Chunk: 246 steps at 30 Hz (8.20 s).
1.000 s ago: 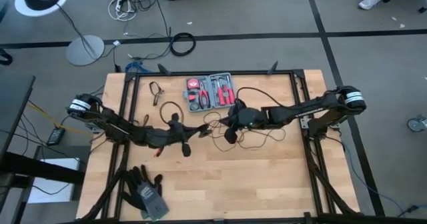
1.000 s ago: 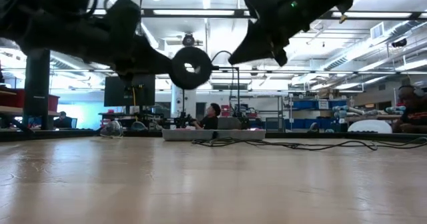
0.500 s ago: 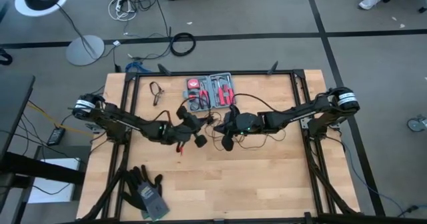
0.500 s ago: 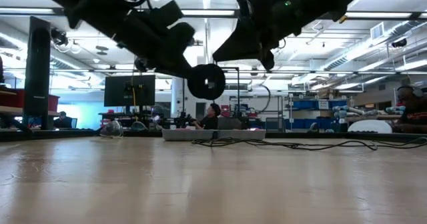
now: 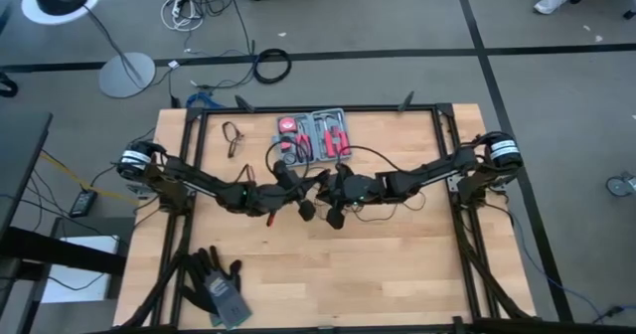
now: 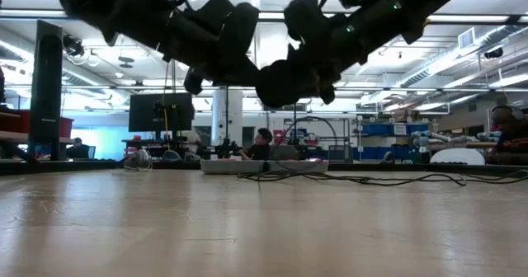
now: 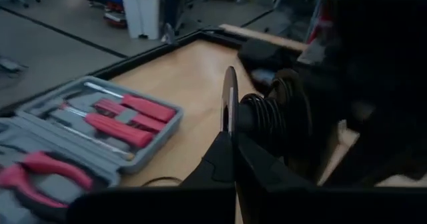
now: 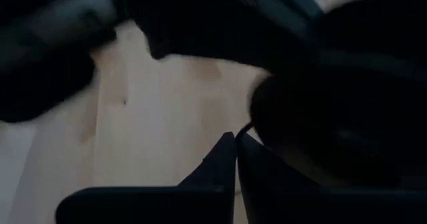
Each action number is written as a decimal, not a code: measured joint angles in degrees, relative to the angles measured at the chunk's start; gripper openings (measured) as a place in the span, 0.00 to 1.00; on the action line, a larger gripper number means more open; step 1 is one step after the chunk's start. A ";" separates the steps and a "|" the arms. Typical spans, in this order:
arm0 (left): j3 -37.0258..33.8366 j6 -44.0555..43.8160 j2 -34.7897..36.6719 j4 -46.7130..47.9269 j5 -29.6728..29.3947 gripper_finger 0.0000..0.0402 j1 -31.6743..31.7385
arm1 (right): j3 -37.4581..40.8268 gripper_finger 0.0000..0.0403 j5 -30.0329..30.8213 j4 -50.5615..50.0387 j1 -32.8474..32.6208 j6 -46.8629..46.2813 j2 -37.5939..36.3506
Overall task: Coil cords
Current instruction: Coil the black wire onto the black spool
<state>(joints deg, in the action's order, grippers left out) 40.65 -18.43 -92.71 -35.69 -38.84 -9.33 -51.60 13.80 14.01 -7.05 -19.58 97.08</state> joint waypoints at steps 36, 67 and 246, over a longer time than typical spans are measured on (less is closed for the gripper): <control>-22.83 0.15 0.13 -47.35 1.65 0.00 -3.16 | 4.65 0.14 8.17 36.37 -7.53 -4.22 19.07; -22.39 0.19 0.13 -47.67 1.59 0.00 -3.16 | 1.56 0.20 0.93 39.08 -4.08 -13.24 22.79; -17.60 -0.03 0.17 -30.10 -3.24 0.00 -5.61 | -10.10 0.00 4.10 13.56 -0.42 9.94 12.50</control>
<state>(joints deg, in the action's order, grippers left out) 23.05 -18.46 -92.53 -65.79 -42.08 -14.94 -61.70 17.89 27.56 -7.47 -9.64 109.58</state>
